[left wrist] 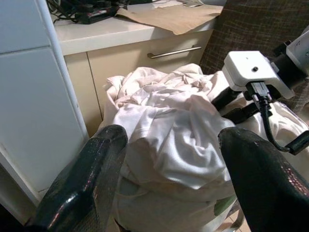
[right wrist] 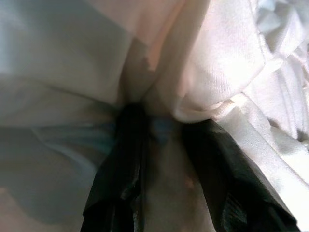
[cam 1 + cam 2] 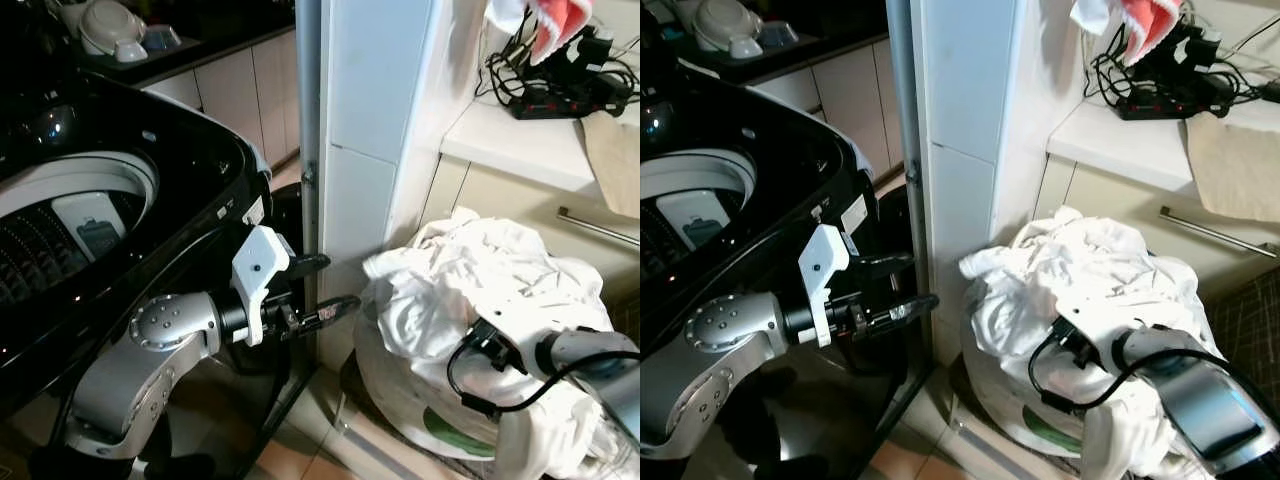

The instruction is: Clothes washing

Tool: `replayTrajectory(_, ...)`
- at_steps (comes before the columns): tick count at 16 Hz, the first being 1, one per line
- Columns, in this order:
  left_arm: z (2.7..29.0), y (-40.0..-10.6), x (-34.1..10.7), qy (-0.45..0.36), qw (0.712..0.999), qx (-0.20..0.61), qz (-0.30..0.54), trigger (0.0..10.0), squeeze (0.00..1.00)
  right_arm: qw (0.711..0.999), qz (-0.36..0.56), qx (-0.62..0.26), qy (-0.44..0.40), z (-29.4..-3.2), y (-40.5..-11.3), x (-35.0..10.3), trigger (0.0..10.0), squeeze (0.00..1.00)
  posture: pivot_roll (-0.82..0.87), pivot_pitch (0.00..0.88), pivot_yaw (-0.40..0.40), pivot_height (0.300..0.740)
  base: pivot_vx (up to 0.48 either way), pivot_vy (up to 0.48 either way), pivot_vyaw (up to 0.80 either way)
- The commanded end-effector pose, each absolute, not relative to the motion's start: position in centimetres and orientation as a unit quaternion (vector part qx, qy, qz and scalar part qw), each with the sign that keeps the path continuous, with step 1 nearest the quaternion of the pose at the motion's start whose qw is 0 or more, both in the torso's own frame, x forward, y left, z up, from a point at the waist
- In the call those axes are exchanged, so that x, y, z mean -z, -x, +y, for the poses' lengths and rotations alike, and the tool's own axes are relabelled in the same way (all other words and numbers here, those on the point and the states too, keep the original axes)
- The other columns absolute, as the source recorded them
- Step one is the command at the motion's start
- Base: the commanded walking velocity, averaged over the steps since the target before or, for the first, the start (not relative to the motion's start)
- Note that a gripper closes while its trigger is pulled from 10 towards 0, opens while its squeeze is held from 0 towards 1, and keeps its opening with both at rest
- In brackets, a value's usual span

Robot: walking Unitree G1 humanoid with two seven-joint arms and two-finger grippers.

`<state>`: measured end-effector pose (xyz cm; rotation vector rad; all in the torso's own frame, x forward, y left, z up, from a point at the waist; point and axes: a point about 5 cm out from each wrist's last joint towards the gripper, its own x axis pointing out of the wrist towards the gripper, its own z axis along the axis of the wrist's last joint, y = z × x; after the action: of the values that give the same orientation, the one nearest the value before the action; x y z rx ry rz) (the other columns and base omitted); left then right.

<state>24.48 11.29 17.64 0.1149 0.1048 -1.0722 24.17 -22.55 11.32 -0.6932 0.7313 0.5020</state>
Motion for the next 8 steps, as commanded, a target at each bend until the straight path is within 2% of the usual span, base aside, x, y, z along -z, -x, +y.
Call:
replayTrajectory(1,11.39,-24.23,-17.86,-0.060,0.855,0.513,0.051,10.0,0.00,0.840,0.358,-0.224,0.342,-23.31,-24.35,-11.11,10.0,0.00,-0.10,0.000,0.011,0.740,0.000,0.000,0.00)
replayTrajectory(2,11.53,-24.28,-17.87,-0.064,0.856,0.511,0.050,10.0,0.00,0.838,0.356,-0.224,0.349,-23.47,-24.50,-11.12,8.2,0.00,-0.10,0.000,0.011,0.740,0.000,0.000,0.00)
replayTrajectory(3,11.61,-24.41,-18.04,-0.069,0.859,0.505,0.040,10.0,0.00,0.840,0.351,-0.220,0.350,-23.65,-24.71,-11.32,0.0,0.00,-0.10,0.000,0.010,0.740,0.000,0.000,0.00)
replayTrajectory(8,11.35,-24.65,-18.35,-0.069,0.857,0.510,0.019,10.0,0.00,0.850,0.338,-0.228,0.333,-23.30,-25.02,-11.80,0.0,0.00,-0.10,0.000,0.016,0.740,0.000,0.000,0.00)
